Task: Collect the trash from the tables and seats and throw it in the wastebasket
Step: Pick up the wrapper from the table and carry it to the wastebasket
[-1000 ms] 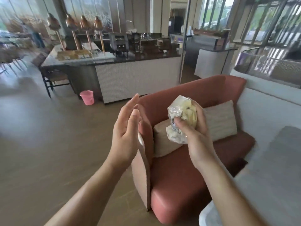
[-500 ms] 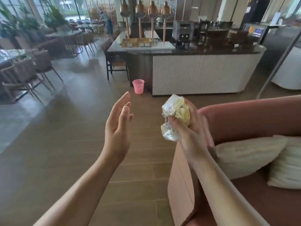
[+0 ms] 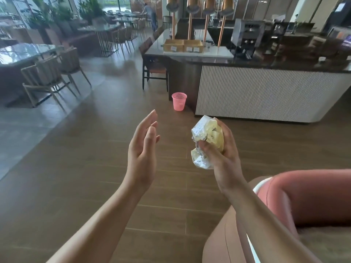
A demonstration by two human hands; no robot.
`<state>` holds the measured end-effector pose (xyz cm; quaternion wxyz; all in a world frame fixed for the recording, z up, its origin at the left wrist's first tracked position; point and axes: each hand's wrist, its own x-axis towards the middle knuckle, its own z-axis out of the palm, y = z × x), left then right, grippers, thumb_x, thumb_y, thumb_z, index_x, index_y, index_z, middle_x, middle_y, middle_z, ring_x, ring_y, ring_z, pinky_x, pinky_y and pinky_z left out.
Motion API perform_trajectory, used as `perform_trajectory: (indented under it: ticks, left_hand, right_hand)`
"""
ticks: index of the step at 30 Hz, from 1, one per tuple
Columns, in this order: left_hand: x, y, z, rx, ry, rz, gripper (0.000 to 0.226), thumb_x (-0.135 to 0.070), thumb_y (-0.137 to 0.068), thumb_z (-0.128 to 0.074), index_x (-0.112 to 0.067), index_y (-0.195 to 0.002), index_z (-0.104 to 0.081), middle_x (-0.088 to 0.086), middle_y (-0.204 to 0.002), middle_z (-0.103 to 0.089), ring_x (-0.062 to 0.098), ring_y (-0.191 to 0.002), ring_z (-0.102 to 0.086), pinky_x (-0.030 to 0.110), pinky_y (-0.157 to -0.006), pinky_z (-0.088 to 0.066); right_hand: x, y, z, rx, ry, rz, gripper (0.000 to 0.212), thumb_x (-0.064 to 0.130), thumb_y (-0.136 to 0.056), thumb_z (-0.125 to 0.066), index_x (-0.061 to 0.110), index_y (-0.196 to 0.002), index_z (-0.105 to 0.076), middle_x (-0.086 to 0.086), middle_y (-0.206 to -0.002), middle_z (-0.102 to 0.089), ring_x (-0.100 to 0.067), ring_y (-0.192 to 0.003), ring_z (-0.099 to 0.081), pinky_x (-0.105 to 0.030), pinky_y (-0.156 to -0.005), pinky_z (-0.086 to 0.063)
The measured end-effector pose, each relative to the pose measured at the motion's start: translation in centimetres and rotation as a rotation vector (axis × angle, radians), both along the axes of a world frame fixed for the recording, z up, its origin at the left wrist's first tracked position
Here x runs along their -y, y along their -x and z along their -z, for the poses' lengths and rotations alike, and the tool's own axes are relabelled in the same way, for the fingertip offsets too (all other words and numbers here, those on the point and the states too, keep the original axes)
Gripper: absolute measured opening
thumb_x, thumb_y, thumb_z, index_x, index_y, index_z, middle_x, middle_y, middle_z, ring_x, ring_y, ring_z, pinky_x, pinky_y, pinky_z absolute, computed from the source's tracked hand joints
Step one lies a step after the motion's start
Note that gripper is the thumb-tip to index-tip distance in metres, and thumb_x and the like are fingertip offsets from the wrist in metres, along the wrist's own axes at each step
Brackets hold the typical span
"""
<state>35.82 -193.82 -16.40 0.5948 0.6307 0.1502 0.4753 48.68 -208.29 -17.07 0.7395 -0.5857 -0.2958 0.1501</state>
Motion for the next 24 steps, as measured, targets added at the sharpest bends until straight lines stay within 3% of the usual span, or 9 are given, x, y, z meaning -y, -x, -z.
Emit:
perform_trajectory:
  ticks: [7, 16, 21, 24]
  left_hand:
    - [-11.1, -8.4, 2.2, -0.023, 0.019, 0.020, 0.053, -0.052, -0.099, -0.048, -0.029, -0.145, -0.058, -0.014, -0.150, -0.060, 0.009, -0.139, -0.057, 0.051, -0.112, -0.051]
    - [-28.2, -20.0, 1.8, -0.035, -0.010, 0.099, 0.060, -0.049, -0.098, -0.048, -0.017, -0.149, -0.056, -0.008, -0.151, -0.060, 0.012, -0.141, -0.056, 0.053, -0.114, -0.049]
    - [-35.3, -26.6, 1.9, -0.047, -0.018, 0.115, 0.059, -0.049, -0.099, -0.048, -0.019, -0.148, -0.056, -0.009, -0.150, -0.060, 0.011, -0.139, -0.056, 0.053, -0.112, -0.051]
    - [-39.3, -31.1, 2.7, -0.057, -0.005, 0.120, 0.058, -0.049, -0.099, -0.048, -0.020, -0.148, -0.056, -0.011, -0.150, -0.060, 0.010, -0.139, -0.056, 0.050, -0.112, -0.051]
  right_hand:
    - [-11.6, -8.2, 2.2, -0.039, 0.019, 0.018, 0.076, 0.043, -0.076, -0.082, 0.041, -0.146, -0.052, 0.005, -0.129, -0.070, -0.020, -0.116, -0.072, -0.053, -0.097, -0.061]
    - [-29.4, -18.6, 2.1, -0.034, -0.055, 0.145, 0.070, 0.034, -0.082, -0.079, 0.036, -0.146, -0.051, 0.017, -0.125, -0.070, -0.011, -0.115, -0.070, -0.034, -0.092, -0.061]
    - [-35.8, -25.0, 2.2, -0.052, -0.042, 0.172, 0.078, 0.040, -0.077, -0.080, 0.036, -0.149, -0.050, 0.008, -0.132, -0.069, -0.016, -0.119, -0.070, -0.041, -0.098, -0.059]
    - [-39.6, -29.4, 3.0, -0.070, -0.045, 0.186, 0.078, 0.039, -0.078, -0.081, 0.031, -0.149, -0.050, 0.008, -0.127, -0.071, -0.015, -0.115, -0.072, -0.035, -0.091, -0.061]
